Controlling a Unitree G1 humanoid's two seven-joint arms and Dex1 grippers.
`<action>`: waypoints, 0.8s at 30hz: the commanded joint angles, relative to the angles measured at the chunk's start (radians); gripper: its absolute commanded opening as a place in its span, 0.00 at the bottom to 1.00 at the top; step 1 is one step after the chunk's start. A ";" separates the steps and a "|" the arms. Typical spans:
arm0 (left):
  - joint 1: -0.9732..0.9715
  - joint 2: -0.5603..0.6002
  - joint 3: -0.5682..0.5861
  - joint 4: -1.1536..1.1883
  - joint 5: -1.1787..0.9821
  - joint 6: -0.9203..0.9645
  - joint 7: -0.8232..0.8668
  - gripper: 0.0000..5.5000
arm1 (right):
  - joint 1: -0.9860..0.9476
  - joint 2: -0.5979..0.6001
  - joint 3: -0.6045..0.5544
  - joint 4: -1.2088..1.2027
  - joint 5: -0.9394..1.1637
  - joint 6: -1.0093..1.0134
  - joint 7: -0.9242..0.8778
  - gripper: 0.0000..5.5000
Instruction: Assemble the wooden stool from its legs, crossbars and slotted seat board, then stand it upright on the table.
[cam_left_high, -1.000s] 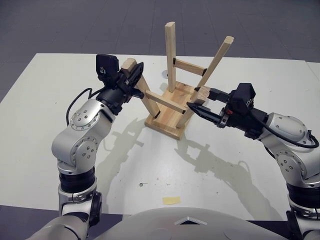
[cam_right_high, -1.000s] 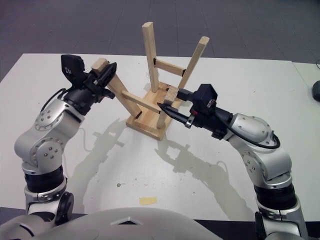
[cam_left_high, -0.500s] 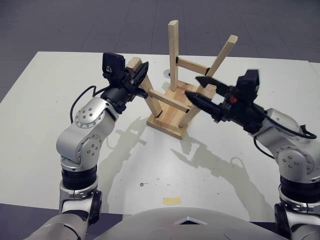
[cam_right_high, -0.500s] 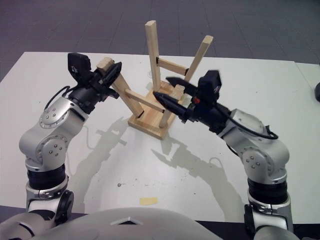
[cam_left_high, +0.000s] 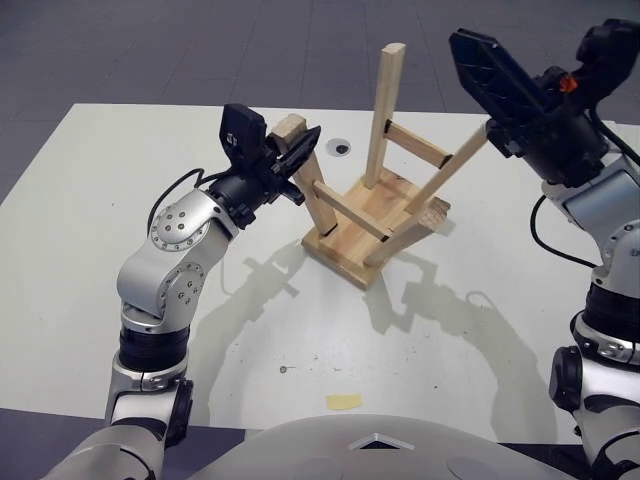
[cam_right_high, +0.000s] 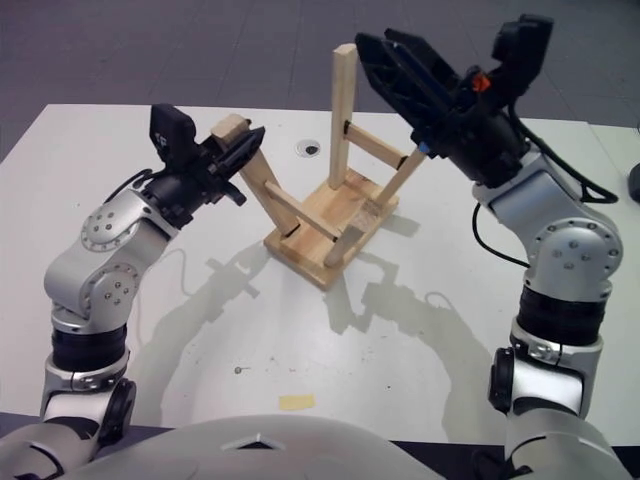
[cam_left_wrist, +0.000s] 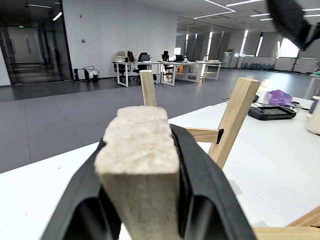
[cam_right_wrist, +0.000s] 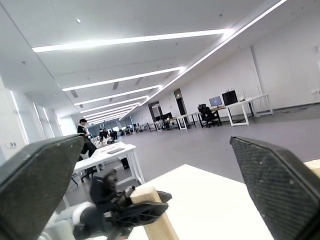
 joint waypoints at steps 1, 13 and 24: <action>0.084 0.045 -0.085 0.027 0.042 0.058 -0.057 0.19 | -0.023 0.046 0.073 0.040 -0.097 0.016 0.060 0.98; 0.086 0.055 -0.115 0.032 0.045 0.063 -0.058 0.20 | 0.017 0.074 0.288 0.156 -0.405 0.048 0.297 0.98; 0.094 0.068 -0.144 0.032 0.064 0.053 -0.054 0.21 | 0.112 0.087 0.455 0.321 -0.782 -0.088 0.269 0.98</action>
